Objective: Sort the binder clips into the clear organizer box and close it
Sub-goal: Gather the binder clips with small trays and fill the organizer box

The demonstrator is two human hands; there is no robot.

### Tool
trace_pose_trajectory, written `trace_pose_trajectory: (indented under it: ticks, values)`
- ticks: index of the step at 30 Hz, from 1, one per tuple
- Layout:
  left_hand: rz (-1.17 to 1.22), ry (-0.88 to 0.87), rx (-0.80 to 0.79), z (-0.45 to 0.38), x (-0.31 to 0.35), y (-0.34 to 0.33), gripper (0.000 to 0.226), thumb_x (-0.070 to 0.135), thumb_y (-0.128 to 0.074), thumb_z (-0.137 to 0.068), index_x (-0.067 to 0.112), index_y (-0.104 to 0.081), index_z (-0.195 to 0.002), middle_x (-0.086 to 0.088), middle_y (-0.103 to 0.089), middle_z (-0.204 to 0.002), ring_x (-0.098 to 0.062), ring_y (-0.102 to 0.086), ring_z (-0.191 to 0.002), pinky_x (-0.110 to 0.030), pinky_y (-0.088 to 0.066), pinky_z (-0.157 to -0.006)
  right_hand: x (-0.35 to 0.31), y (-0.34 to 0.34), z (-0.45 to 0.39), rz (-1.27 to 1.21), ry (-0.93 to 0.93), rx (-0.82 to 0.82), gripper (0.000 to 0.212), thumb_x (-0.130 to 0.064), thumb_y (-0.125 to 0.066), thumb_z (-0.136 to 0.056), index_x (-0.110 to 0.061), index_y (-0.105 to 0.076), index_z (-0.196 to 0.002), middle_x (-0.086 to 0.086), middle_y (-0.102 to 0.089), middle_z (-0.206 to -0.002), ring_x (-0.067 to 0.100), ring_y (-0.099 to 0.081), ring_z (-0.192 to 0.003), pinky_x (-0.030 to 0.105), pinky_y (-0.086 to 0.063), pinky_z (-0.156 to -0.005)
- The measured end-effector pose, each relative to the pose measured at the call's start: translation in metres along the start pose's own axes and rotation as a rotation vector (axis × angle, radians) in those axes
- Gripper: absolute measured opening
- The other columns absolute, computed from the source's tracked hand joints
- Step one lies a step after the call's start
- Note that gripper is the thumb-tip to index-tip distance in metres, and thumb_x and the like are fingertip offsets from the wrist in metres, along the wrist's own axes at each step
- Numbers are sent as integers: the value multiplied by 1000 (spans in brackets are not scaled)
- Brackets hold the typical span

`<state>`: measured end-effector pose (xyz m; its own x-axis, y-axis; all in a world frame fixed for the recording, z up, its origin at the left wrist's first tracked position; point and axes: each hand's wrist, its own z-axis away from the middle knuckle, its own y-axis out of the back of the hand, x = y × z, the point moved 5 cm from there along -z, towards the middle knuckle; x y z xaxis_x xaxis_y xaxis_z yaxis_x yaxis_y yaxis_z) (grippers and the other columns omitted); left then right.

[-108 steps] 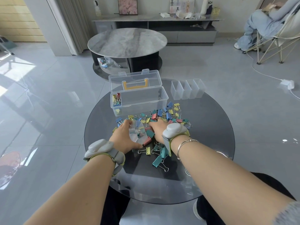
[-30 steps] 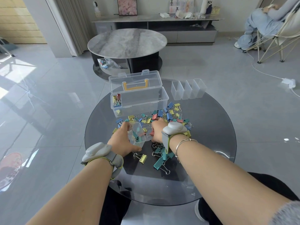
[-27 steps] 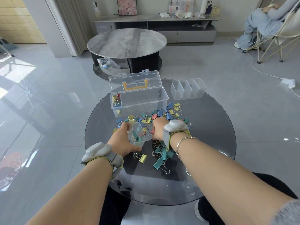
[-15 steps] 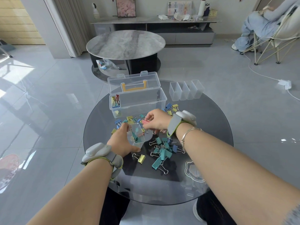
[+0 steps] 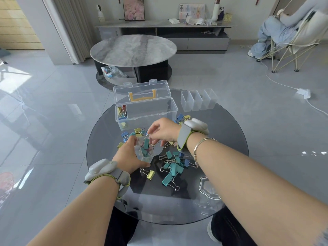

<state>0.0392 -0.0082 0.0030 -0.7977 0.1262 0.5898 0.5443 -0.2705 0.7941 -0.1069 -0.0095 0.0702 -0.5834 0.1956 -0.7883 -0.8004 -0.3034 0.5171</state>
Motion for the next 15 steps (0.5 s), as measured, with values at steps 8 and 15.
trace_pose_trajectory:
  ticks: [8, 15]
  values:
    - [-9, 6, -2, -1, -3, 0, 85, 37, -89, -54, 24, -35, -118, 4, -55, -112, -20, -54, -92, -33, -50, -77, 5, -8, -2, 240, 101, 98, 11, -4, -70, -79, -6, -74, -89, 12, -74, -94, 15, -63, -77, 25, -51, -75]
    - [0, 6, -14, 0, -1, 1, 84, 34, -89, -55, 24, -36, -119, 5, -54, -112, -19, -54, -93, -30, -47, -75, 11, -13, -6, 262, 92, 130, 10, -6, -70, -77, -11, -76, -83, 5, -74, -88, 16, -63, -76, 21, -46, -68]
